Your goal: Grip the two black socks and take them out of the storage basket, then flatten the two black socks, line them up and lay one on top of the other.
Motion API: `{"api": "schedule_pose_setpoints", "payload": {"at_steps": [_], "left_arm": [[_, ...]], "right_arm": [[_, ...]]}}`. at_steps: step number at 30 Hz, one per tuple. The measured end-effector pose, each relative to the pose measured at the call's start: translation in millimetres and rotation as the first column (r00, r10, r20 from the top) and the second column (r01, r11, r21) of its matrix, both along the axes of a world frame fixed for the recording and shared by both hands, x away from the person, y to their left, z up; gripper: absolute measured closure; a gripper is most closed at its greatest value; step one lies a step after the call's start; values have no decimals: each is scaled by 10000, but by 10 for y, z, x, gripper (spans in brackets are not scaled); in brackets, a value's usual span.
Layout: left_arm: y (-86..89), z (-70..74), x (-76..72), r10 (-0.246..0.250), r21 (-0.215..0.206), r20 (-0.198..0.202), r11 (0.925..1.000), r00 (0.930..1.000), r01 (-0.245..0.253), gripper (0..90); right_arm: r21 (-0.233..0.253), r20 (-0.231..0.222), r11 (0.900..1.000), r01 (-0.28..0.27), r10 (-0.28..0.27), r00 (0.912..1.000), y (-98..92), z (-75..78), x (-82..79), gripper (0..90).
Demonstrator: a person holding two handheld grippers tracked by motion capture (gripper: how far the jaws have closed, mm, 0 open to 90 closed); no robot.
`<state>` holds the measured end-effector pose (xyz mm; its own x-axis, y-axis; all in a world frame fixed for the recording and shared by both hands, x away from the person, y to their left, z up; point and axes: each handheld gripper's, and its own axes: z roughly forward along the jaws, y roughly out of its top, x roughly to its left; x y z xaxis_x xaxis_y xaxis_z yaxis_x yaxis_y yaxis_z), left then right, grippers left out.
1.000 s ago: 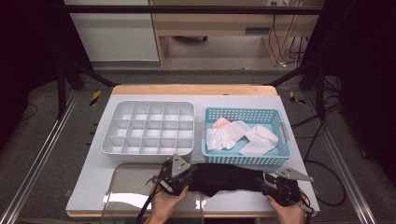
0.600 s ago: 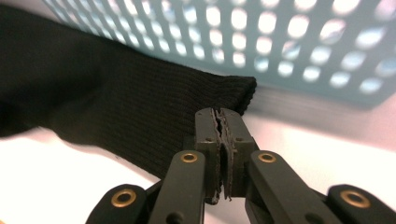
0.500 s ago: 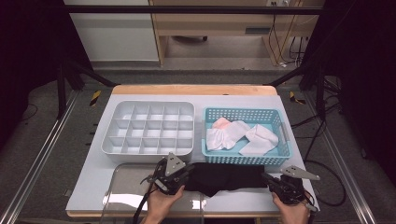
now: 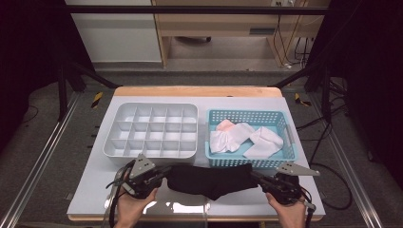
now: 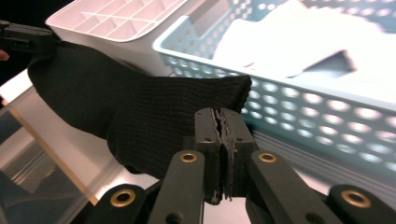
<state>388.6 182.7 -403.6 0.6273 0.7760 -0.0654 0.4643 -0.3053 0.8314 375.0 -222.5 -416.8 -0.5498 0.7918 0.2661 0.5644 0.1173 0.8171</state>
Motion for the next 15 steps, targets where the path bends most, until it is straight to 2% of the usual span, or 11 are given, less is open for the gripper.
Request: {"api": "schedule_pose_setpoints", "payload": {"at_steps": [6, 11, 15], "left_arm": [[129, -79, 32, 207, 9, -276, 9998, 9994, -207, 863], [91, -120, 90, 118, 186, -340, 9998, 9994, -111, 863], [20, -202, 143, -12, 330, -659, 9995, 9978, 33, 863]], "right_arm": [[-21, -337, 9996, -291, 290, 9990, 169, -92, 100, 868], [-101, -573, 9997, -239, 233, 9981, 185, -168, 143, 868], [-102, -767, 9999, -116, 108, 9970, 144, -209, 183, 868]]}}
